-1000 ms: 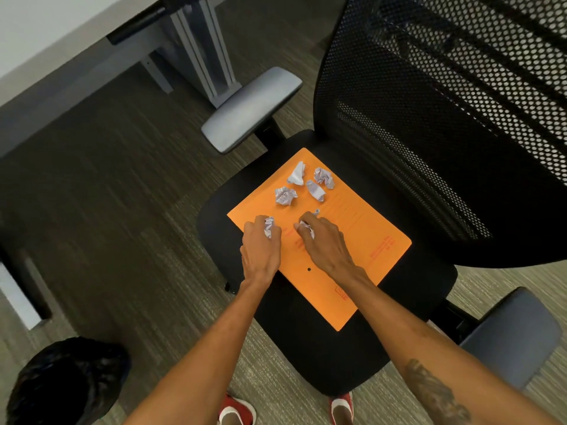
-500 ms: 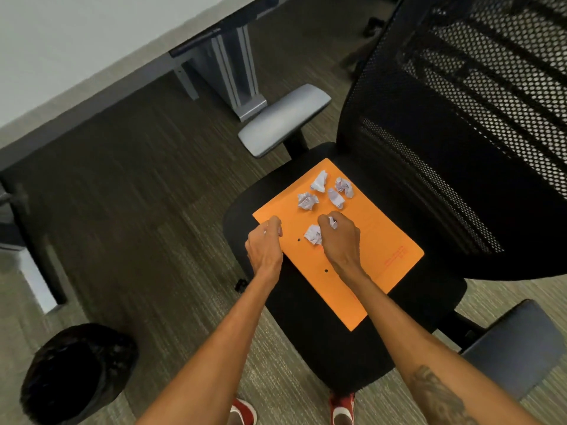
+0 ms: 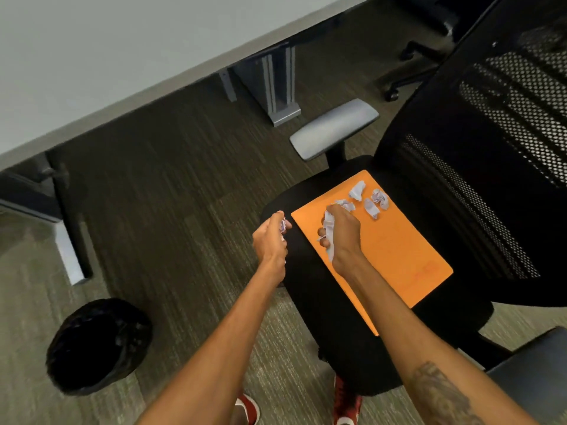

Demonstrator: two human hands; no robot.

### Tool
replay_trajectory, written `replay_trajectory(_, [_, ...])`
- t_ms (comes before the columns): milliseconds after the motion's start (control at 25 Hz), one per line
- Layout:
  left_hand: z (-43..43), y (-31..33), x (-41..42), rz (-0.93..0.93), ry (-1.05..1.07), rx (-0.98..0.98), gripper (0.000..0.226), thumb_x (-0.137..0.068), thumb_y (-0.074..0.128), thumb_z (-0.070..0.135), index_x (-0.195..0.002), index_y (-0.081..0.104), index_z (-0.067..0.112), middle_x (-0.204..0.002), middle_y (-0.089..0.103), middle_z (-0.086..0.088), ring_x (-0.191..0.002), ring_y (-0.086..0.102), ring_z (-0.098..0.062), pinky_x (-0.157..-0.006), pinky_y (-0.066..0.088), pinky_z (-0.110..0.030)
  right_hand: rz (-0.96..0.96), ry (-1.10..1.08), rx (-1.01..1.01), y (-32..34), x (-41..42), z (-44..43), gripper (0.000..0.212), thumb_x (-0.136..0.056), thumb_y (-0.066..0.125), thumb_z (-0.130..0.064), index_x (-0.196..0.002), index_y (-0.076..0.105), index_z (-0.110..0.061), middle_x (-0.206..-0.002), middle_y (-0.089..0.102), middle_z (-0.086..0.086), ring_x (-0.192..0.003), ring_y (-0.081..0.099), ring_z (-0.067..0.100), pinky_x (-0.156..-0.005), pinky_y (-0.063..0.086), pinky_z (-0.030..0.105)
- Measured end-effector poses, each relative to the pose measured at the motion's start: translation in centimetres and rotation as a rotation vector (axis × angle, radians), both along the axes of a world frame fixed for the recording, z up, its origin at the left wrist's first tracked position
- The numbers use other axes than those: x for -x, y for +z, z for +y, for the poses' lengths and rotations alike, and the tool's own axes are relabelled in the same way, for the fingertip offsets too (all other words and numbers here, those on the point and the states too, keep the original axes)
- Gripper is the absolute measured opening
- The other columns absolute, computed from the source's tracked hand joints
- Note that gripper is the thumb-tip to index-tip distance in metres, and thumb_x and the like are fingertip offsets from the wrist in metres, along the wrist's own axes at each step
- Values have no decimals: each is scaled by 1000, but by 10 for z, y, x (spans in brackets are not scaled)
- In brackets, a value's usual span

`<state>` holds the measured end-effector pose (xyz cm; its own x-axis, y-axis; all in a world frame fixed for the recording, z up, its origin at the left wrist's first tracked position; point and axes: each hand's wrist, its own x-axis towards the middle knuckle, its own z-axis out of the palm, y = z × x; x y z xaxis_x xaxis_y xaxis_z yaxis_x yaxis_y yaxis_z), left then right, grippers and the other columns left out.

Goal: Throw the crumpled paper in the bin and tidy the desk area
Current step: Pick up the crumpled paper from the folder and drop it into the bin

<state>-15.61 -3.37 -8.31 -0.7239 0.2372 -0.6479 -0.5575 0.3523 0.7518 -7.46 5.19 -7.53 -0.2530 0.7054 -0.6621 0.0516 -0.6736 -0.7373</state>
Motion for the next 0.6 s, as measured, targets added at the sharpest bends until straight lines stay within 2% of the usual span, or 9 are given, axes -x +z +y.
replay_trajectory(120, [-20, 3, 24, -49, 72, -5, 26, -84, 62, 37, -69, 69, 16, -68, 55, 1, -45, 36, -10, -42, 29, -22, -11, 59, 31, 7, 31, -19, 22, -89, 54, -17, -68, 49, -16, -58, 45, 2, -45, 43, 13, -37, 28, 22])
replay_trajectory(240, [-43, 4, 50, -59, 122, 9, 26, -82, 62, 36, -68, 70, 16, -70, 55, 1, -48, 37, -10, -45, 29, -23, -22, 159, 24, 10, 63, -43, 17, -88, 55, -17, -73, 58, -11, -58, 48, 2, -47, 44, 13, -40, 29, 24])
replay_trajectory(400, [-80, 3, 86, -38, 204, 36, 26, -80, 62, 36, -63, 70, 17, -70, 57, 1, -51, 40, -12, -47, 31, -24, -30, 273, -15, 10, 106, -80, 15, -87, 55, -16, -74, 58, -11, -58, 48, 2, -47, 45, 14, -40, 30, 24])
replay_trajectory(600, [-138, 2, 132, -26, 307, 90, 25, -81, 62, 34, -71, 74, 14, -68, 60, 2, -51, 44, -12, -50, 34, -25, -76, 421, -65, 6, 158, -136, 16, -88, 56, -19, -75, 61, -11, -62, 55, 3, -53, 51, 14, -42, 38, 25])
